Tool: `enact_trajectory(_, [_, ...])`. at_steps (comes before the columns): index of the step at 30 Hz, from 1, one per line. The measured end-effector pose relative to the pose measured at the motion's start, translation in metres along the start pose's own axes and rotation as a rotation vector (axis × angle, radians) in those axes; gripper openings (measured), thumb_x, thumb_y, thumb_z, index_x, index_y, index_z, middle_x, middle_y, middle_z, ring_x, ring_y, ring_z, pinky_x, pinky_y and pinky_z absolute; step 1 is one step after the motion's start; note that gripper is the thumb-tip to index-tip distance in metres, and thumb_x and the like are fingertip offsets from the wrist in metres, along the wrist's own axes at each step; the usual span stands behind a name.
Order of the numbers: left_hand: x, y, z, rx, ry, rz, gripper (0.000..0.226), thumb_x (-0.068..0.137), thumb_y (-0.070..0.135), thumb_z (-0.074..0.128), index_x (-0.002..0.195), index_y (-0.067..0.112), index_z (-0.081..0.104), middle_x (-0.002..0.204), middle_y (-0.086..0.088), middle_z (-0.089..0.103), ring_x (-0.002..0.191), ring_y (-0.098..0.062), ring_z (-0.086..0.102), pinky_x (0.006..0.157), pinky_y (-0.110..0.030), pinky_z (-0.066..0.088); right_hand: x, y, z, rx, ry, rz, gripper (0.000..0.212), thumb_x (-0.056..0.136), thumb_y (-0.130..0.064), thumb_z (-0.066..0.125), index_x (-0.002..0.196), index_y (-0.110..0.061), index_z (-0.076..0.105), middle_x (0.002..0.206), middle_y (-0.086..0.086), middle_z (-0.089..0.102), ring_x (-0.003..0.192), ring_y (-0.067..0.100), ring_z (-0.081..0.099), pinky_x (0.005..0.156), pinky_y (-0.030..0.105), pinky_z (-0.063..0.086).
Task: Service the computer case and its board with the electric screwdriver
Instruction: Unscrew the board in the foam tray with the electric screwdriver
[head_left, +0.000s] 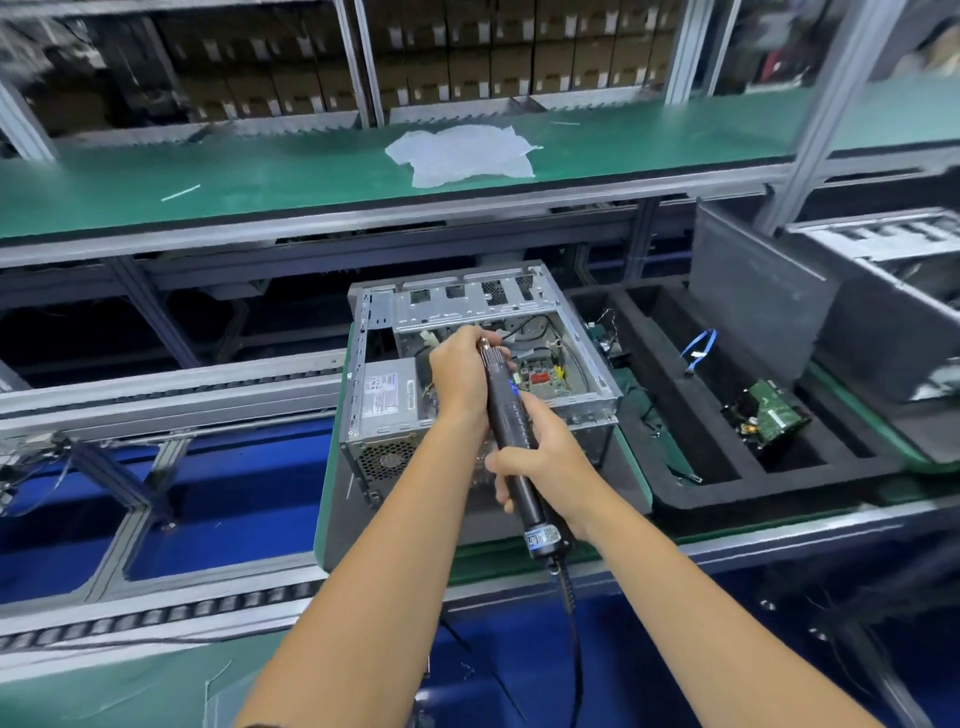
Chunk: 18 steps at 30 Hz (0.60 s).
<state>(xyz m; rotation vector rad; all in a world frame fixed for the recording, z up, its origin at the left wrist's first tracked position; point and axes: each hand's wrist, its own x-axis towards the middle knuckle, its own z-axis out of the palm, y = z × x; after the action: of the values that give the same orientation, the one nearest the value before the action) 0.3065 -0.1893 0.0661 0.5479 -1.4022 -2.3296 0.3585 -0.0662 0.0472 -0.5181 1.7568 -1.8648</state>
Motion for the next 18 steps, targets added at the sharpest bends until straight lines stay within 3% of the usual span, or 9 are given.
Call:
enact_trajectory(3, [0.006,-0.017,0.057,0.06,-0.093,-0.003,0.015,0.08,0.005,0.047,0.069,0.003,0.057,0.058,-0.011,0.057,0.045,-0.02,0.053,0.05,-0.026,0.046,-0.003,-0.008,-0.05,0.018,0.078,-0.024,0.058,0.076,-0.004,0.065,0.117,-0.043,0.05,0.077,0.01,0.063,0.05,0.024,0.055,0.047,0.032,0.049])
enact_trajectory(7, [0.03,-0.059,0.138,0.27,-0.222,-0.01,0.025,0.091,0.01,0.043,0.071,0.007,0.06,0.066,-0.012,0.062,0.057,-0.025,0.06,0.058,-0.031,0.048,-0.003,-0.01,-0.137,0.022,0.182,-0.026,0.053,0.073,-0.01,0.068,0.121,-0.027,0.052,0.08,0.005,0.063,0.052,0.025,0.056,0.049,0.031,0.05])
enact_trajectory(12, [0.069,-0.129,0.234,0.443,-0.203,-0.098,0.034,0.092,0.016,0.043,0.064,0.014,0.061,0.071,-0.013,0.065,0.069,-0.027,0.058,0.076,-0.044,0.05,0.011,0.007,-0.251,0.074,0.215,0.053,0.053,0.075,-0.014,0.073,0.114,-0.043,0.054,0.077,0.0,0.065,0.055,0.024,0.06,0.052,0.032,0.053])
enact_trajectory(15, [0.091,-0.168,0.265,0.497,-0.158,-0.165,0.034,0.092,0.014,0.043,0.064,0.017,0.064,0.074,-0.011,0.068,0.071,-0.026,0.059,0.079,-0.04,0.05,0.028,0.023,-0.307,0.087,0.208,0.128,0.059,0.076,-0.014,0.076,0.123,-0.041,0.051,0.078,-0.003,0.067,0.057,0.024,0.061,0.055,0.032,0.054])
enact_trajectory(18, [0.113,-0.194,0.272,0.625,-0.123,-0.202,0.034,0.095,0.017,0.041,0.072,0.018,0.066,0.083,-0.004,0.063,0.07,-0.02,0.053,0.067,-0.031,0.044,0.046,0.042,-0.342,0.073,0.193,0.222,0.073,0.083,-0.007,0.072,0.145,-0.03,0.04,0.089,-0.001,0.069,0.058,0.025,0.062,0.055,0.031,0.054])
